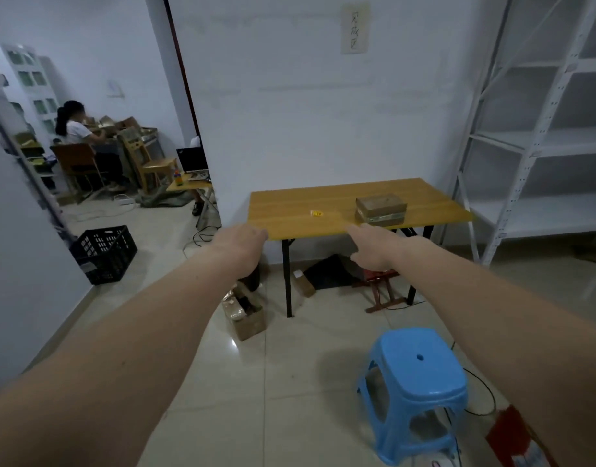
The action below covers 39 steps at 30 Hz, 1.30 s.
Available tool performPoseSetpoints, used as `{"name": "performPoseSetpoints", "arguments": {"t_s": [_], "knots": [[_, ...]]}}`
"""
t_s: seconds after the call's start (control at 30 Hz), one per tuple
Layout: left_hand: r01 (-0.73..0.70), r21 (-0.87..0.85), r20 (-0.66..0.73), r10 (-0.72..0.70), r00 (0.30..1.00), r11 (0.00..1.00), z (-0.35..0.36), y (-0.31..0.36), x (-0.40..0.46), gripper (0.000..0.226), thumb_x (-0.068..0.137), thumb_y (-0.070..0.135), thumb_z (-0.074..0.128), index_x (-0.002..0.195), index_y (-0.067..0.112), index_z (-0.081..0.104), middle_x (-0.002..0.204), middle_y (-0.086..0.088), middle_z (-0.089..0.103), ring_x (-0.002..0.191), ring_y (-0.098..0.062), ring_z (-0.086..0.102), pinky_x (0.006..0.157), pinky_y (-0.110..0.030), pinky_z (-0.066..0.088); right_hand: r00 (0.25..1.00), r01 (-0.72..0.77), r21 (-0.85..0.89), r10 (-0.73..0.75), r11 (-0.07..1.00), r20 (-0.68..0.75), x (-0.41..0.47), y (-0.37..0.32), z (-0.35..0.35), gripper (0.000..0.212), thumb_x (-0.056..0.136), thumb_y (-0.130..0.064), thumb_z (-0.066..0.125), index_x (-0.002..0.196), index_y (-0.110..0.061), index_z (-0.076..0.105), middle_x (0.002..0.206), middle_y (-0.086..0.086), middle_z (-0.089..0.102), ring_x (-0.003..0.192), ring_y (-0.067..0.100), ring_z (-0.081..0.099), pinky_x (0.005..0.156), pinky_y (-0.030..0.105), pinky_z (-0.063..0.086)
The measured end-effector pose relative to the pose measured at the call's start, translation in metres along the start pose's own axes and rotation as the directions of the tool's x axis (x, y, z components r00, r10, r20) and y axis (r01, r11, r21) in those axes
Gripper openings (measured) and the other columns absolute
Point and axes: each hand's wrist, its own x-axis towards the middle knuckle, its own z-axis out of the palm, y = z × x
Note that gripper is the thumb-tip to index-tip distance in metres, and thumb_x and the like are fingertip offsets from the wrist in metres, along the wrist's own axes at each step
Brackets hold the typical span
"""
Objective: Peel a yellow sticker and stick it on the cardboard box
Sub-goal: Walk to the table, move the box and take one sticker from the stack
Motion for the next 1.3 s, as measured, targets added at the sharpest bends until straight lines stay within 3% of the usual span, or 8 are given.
{"name": "performPoseSetpoints", "arguments": {"t_s": [0.4, 0.57, 0.77, 0.87, 1.03, 1.13, 1.2, 1.3], "knots": [[-0.016, -0.069, 0.027, 0.018, 0.999, 0.997, 0.038, -0.077, 0.224, 0.055, 0.087, -0.009, 0.042, 0.137, 0.015, 0.041, 0.133, -0.012, 0.052, 0.115, -0.03, 0.054, 0.083, -0.037, 0.048, 0.999, -0.031, 0.008, 0.03, 0.999, 0.028, 0.231, 0.002, -0.02, 0.066, 0.094, -0.007, 0.043, 0.151, -0.02, 0.013, 0.147, 0.016, 0.037, 0.13, 0.036, 0.042, 0.105, 0.047, 0.04], [-0.105, -0.067, 0.006, 0.105, 0.994, 0.992, 0.06, -0.102, 0.329, 0.064, 0.087, -0.011, 0.039, 0.143, 0.02, 0.035, 0.14, -0.01, 0.047, 0.119, -0.029, 0.052, 0.07, -0.032, 0.043, 0.996, -0.081, 0.0, 0.081, 0.997, 0.031, 0.332, 0.005, -0.03, 0.058, 0.095, -0.008, 0.041, 0.148, -0.016, 0.021, 0.144, 0.018, 0.04, 0.126, 0.038, 0.046, 0.102, 0.05, 0.043], [-0.163, -0.072, 0.036, 0.165, 0.986, 0.984, 0.056, -0.123, 0.455, 0.057, 0.09, -0.012, 0.037, 0.141, 0.015, 0.039, 0.142, -0.012, 0.046, 0.114, -0.029, 0.055, 0.08, -0.034, 0.048, 0.985, -0.167, -0.001, 0.167, 0.986, 0.035, 0.425, 0.027, -0.056, 0.059, 0.096, -0.005, 0.034, 0.151, -0.019, 0.018, 0.153, 0.01, 0.035, 0.133, 0.033, 0.041, 0.102, 0.039, 0.042], [-0.209, -0.074, 0.053, 0.213, 0.976, 0.975, 0.057, -0.111, 0.51, 0.05, 0.089, -0.011, 0.037, 0.133, 0.013, 0.047, 0.133, -0.013, 0.051, 0.097, -0.027, 0.055, 0.075, -0.034, 0.048, 0.977, -0.202, -0.013, 0.203, 0.979, 0.061, 0.457, 0.053, -0.058, 0.06, 0.096, -0.007, 0.034, 0.152, -0.021, 0.015, 0.154, 0.008, 0.033, 0.133, 0.03, 0.041, 0.106, 0.043, 0.04], [-0.284, -0.165, 0.075, 0.299, 0.951, 0.944, 0.075, -0.056, 0.579, 0.048, 0.093, 0.003, 0.043, 0.139, 0.018, 0.043, 0.146, -0.008, 0.04, 0.128, -0.029, 0.046, 0.092, -0.034, 0.046, 0.965, -0.241, 0.01, 0.238, 0.971, 0.114, 0.507, 0.107, -0.053, 0.055, 0.097, -0.006, 0.033, 0.15, -0.015, 0.02, 0.153, 0.009, 0.035, 0.132, 0.029, 0.042, 0.102, 0.036, 0.042], [-0.333, -0.144, 0.059, 0.344, 0.937, 0.932, 0.08, -0.018, 0.616, 0.042, 0.095, 0.014, 0.046, 0.136, 0.019, 0.046, 0.143, -0.007, 0.045, 0.128, -0.027, 0.046, 0.093, -0.033, 0.044, 0.962, -0.247, 0.004, 0.245, 0.969, 0.123, 0.534, 0.152, -0.056, 0.044, 0.096, -0.005, 0.033, 0.139, -0.01, 0.036, 0.12, 0.008, 0.056, 0.091, 0.022, 0.055, 0.068, 0.023, 0.044], [-0.341, -0.151, 0.048, 0.352, 0.935, 0.928, 0.081, 0.007, 0.645, 0.041, 0.095, 0.017, 0.046, 0.135, 0.02, 0.047, 0.142, -0.007, 0.046, 0.126, -0.028, 0.048, 0.094, -0.035, 0.044, 0.961, -0.263, 0.011, 0.261, 0.965, 0.094, 0.552, 0.186, -0.062, 0.041, 0.095, -0.006, 0.034, 0.135, -0.012, 0.041, 0.104, 0.003, 0.056, 0.07, 0.01, 0.048, 0.055, 0.021, 0.038], [-0.309, -0.241, 0.058, 0.331, 0.942, 0.92, 0.086, 0.039, 0.684, 0.04, 0.095, 0.02, 0.045, 0.135, 0.021, 0.047, 0.143, -0.006, 0.046, 0.125, -0.026, 0.049, 0.093, -0.035, 0.044, 0.967, -0.241, 0.024, 0.238, 0.97, 0.087, 0.575, 0.229, -0.072, 0.047, 0.096, -0.009, 0.034, 0.142, -0.018, 0.035, 0.138, 0.007, 0.051, 0.096, 0.02, 0.058, 0.071, 0.026, 0.046]]}}
